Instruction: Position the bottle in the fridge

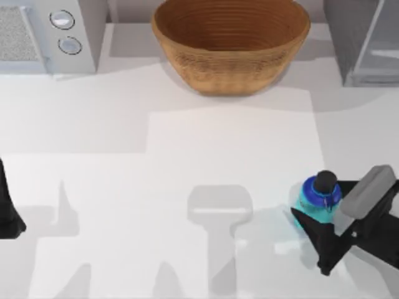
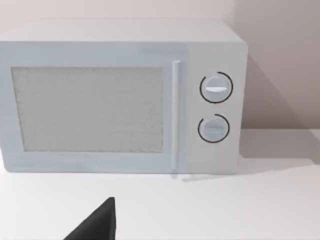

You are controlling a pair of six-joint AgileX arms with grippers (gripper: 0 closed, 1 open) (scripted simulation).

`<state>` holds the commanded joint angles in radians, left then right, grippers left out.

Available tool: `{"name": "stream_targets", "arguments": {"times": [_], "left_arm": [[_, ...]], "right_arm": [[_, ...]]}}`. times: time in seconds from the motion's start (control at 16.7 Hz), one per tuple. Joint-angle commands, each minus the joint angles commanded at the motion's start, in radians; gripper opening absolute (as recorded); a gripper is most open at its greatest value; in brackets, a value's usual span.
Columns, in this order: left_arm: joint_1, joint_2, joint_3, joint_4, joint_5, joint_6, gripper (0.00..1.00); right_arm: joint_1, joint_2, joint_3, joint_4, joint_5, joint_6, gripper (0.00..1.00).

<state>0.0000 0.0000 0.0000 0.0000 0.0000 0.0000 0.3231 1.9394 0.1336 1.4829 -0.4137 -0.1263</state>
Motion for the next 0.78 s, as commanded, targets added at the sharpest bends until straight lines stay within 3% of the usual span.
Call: {"name": "stream_targets", "arguments": {"times": [0.42,0.78], "left_arm": [[0.0,0.0,0.0,0.0,0.0,0.0,1.0],[0.0,0.0,0.0,0.0,0.0,0.0,1.0]], "right_arm": [[0.0,0.0,0.0,0.0,0.0,0.0,0.03],[0.0,0.0,0.0,0.0,0.0,0.0,0.01]]}}
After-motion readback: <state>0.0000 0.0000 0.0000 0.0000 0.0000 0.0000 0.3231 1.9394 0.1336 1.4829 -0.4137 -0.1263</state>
